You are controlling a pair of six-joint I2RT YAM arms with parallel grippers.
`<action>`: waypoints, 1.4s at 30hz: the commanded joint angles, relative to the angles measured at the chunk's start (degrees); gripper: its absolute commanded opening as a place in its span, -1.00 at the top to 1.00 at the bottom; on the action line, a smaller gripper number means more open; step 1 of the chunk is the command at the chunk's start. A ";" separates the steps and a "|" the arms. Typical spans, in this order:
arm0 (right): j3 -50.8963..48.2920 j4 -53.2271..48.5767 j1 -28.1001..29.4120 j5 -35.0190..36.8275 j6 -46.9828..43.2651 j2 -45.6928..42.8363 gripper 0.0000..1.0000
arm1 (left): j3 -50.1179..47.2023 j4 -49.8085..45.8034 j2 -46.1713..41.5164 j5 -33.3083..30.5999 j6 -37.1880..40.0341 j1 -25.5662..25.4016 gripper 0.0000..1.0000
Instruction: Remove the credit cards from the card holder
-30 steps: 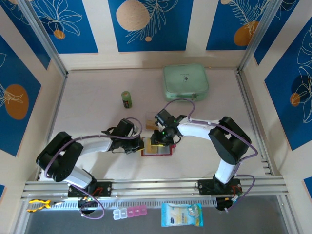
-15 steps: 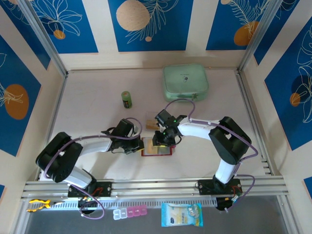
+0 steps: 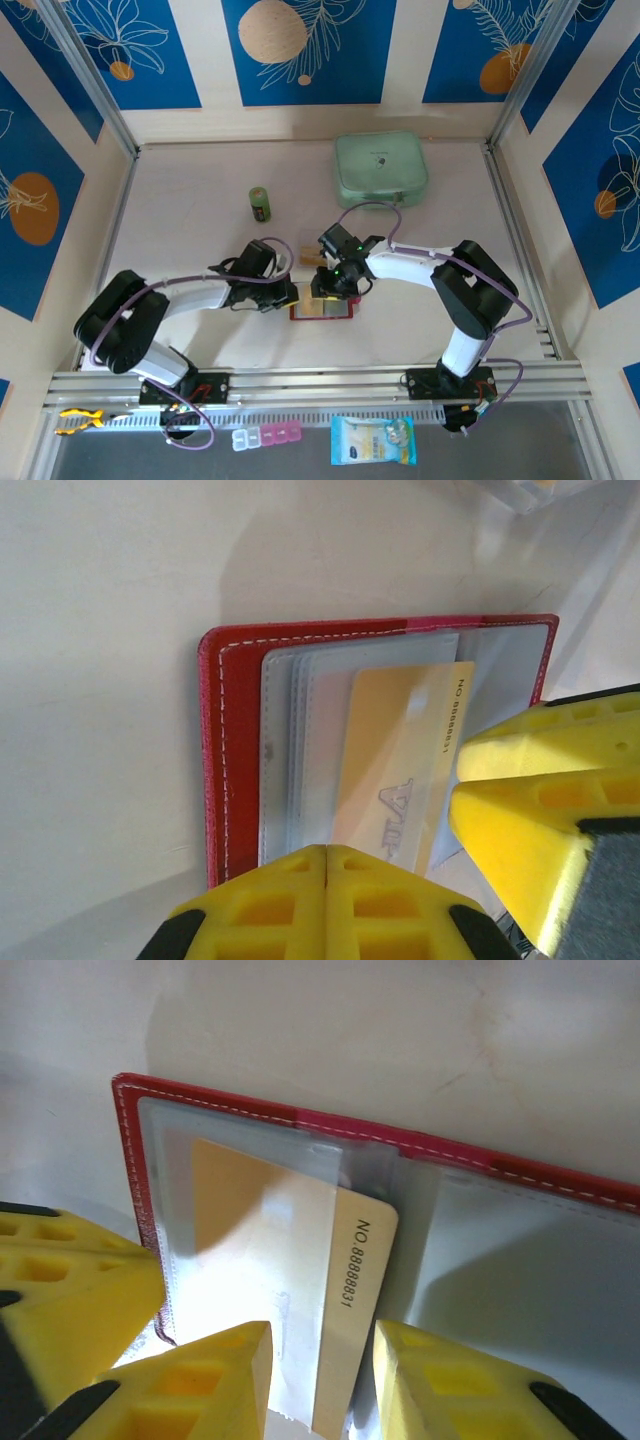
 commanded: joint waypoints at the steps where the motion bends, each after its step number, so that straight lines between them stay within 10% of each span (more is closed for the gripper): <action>1: 0.09 0.81 0.18 -2.57 1.10 -0.62 0.34 | 0.99 1.02 1.50 1.31 0.49 0.26 0.94; 42: 1.08 0.15 -1.60 -0.21 -2.83 1.20 0.36 | 0.28 -2.03 2.05 -0.51 1.05 0.23 0.96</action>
